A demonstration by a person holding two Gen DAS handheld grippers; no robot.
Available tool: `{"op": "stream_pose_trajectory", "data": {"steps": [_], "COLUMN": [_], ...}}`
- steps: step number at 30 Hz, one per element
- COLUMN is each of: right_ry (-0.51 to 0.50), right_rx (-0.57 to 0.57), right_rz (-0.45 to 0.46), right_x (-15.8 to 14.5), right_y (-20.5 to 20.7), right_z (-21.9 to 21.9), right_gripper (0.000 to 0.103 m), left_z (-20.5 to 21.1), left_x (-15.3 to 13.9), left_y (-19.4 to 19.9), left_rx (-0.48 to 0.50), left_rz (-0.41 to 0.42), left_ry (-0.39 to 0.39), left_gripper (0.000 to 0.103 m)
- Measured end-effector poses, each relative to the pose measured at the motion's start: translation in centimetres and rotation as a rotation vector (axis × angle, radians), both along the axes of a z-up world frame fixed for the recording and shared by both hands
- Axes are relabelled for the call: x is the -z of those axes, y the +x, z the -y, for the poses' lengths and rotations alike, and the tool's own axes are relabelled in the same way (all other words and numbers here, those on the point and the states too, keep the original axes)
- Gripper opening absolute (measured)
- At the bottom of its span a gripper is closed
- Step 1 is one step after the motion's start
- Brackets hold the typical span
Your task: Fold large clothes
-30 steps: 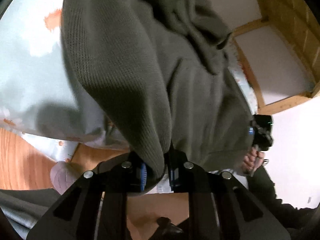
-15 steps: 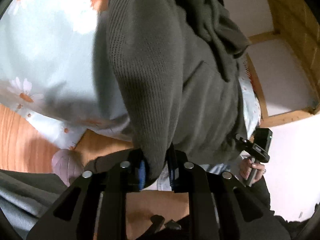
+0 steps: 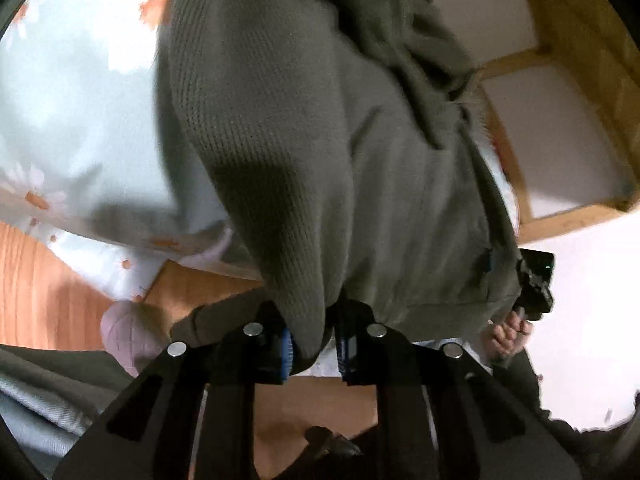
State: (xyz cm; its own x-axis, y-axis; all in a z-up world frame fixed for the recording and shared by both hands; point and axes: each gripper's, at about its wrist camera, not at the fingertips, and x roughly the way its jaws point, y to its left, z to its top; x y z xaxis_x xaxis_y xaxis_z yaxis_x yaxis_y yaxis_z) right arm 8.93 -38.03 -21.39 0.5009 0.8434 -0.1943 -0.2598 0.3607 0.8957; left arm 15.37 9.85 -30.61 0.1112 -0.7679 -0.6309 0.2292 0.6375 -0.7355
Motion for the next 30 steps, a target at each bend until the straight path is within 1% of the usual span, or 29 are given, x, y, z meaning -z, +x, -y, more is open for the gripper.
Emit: {"op": "stream_pose_trajectory", "data": {"steps": [1,3,4,7,8,10,13,15,16,17,19,20,21,26,28,30], "right_ry": [0.014,0.067,0.085,0.189,0.222,0.268,0.317,0.329,0.329,0.325,0.330,0.340,0.362,0.413,0.425,0.436], "right_rx": [0.004,0.016,0.022,0.069,0.092,0.120,0.123,0.098,0.088,0.074,0.057,0.055,0.056,0.090,0.098,0.132], "right_rz": [0.012,0.051,0.068,0.138,0.157,0.180,0.189,0.197,0.202,0.212,0.233,0.250,0.264,0.314,0.320,0.303], "right_x": [-0.4,-1.4,-1.7,-3.2,-3.6,-4.2,-4.4,-4.8,-5.6,-6.2,-7.5,-8.2,-8.8,-10.7,-11.3,-11.5], "right_y": [-0.6,-2.4,-3.1,-5.6,-6.0,-6.7,-6.3,-5.6,-4.9,-4.2,-2.5,-1.6,-0.5,4.9,7.4,10.3], "right_z": [0.2,0.7,0.9,3.0,3.8,5.2,5.8,5.3,4.9,4.6,4.2,4.2,4.4,5.7,6.2,7.0], "right_gripper": [0.010,0.010,0.010,0.010,0.010,0.010,0.010,0.010,0.010,0.010,0.010,0.010,0.010,0.010,0.010,0.010], "left_z": [-0.3,-0.9,-1.4,-2.9,-3.8,-5.5,-6.7,-6.8,-6.7,-6.7,-6.0,-5.8,-5.8,-6.0,-6.5,-6.9], "left_x": [-0.5,-2.0,-2.7,-5.3,-6.5,-7.9,-9.1,-9.8,-9.9,-10.4,-11.4,-12.0,-12.7,-14.5,-15.4,-15.9], "left_y": [-0.3,-1.3,-1.6,-2.3,-2.5,-2.5,-2.2,-1.4,-1.1,-0.5,0.4,1.2,2.1,6.8,9.0,11.3], "left_rx": [0.003,0.000,0.000,-0.021,-0.047,-0.087,-0.114,-0.114,-0.113,-0.109,-0.107,-0.103,-0.103,-0.126,-0.146,-0.172], "left_rz": [0.002,-0.004,-0.004,0.013,0.020,0.023,0.033,0.042,0.042,0.045,0.051,0.067,0.076,0.117,0.127,0.128], "left_ry": [-0.015,-0.088,-0.113,-0.215,-0.274,-0.360,-0.413,-0.402,-0.406,-0.429,-0.426,-0.427,-0.443,-0.491,-0.524,-0.539], "left_gripper": [0.014,0.014,0.014,0.013,0.013,0.013,0.013,0.013,0.013,0.013,0.013,0.013,0.013,0.013,0.013,0.013]}}
